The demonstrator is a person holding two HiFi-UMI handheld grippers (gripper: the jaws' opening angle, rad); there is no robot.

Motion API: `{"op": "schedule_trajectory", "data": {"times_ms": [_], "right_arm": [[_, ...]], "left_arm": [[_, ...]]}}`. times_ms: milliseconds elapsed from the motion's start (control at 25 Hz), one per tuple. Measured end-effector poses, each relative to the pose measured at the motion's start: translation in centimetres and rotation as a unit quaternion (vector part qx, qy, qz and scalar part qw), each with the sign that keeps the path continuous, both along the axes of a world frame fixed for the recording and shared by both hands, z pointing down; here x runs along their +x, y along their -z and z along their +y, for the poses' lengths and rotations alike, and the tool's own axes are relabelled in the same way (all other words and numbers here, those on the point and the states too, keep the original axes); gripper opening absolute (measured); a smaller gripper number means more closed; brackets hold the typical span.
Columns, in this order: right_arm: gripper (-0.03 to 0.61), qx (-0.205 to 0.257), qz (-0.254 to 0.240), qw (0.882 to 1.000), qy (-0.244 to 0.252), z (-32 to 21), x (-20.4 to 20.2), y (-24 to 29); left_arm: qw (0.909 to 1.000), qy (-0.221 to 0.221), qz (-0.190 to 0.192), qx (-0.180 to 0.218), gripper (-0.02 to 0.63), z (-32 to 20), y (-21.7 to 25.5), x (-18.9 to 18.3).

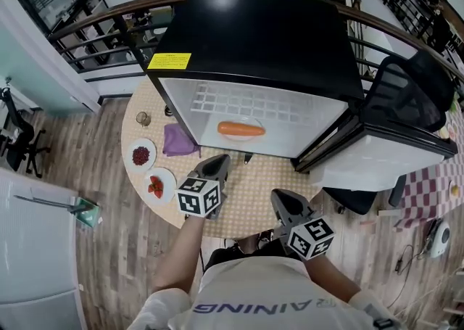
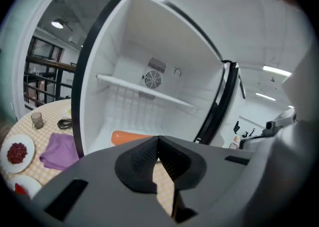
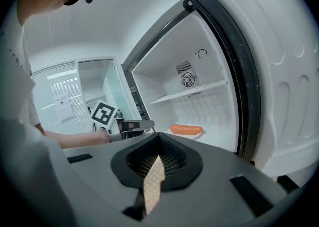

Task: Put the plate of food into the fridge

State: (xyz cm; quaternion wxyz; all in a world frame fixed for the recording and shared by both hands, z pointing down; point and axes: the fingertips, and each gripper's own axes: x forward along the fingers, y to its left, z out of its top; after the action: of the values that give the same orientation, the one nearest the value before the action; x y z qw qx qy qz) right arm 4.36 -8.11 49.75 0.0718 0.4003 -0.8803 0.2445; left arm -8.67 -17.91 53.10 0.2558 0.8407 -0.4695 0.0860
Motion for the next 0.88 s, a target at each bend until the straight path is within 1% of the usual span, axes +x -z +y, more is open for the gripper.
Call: {"op": "schedule_trajectory", "data": {"times_ms": [120,240,400,480,560,880], "right_arm": [[0.021,0.016,0.001,1.000,-0.007,-0.2,0.2,0.8],[0.021,0.033,0.006,0.999,-0.009,-0.2,0.1,1.6],[0.021,0.061,0.014,0.998,-0.011,0.0,-0.2,3.0],[0.021,0.072,0.014,0.997,-0.014,0.2,-0.4,3.7],[0.021,0.079,0.013,0.997,-0.018,0.3,-0.6,4.3],[0.021,0.095,0.017,0.995,-0.023,0.9,-1.1,5.5]], "left_arm": [[0.9988,0.012,0.007,0.048,0.009,2.4,3.4,-1.0],[0.9961,0.023,0.006,0.085,0.009,4.8,6.3,-2.0],[0.9898,0.029,-0.007,0.139,0.009,7.6,10.1,-2.9],[0.9863,0.036,-0.015,0.160,0.009,8.7,11.3,-3.3],[0.9840,0.043,-0.019,0.172,0.009,9.4,11.8,-3.9],[0.9826,0.060,-0.003,0.176,0.009,11.1,12.7,-5.4]]}}
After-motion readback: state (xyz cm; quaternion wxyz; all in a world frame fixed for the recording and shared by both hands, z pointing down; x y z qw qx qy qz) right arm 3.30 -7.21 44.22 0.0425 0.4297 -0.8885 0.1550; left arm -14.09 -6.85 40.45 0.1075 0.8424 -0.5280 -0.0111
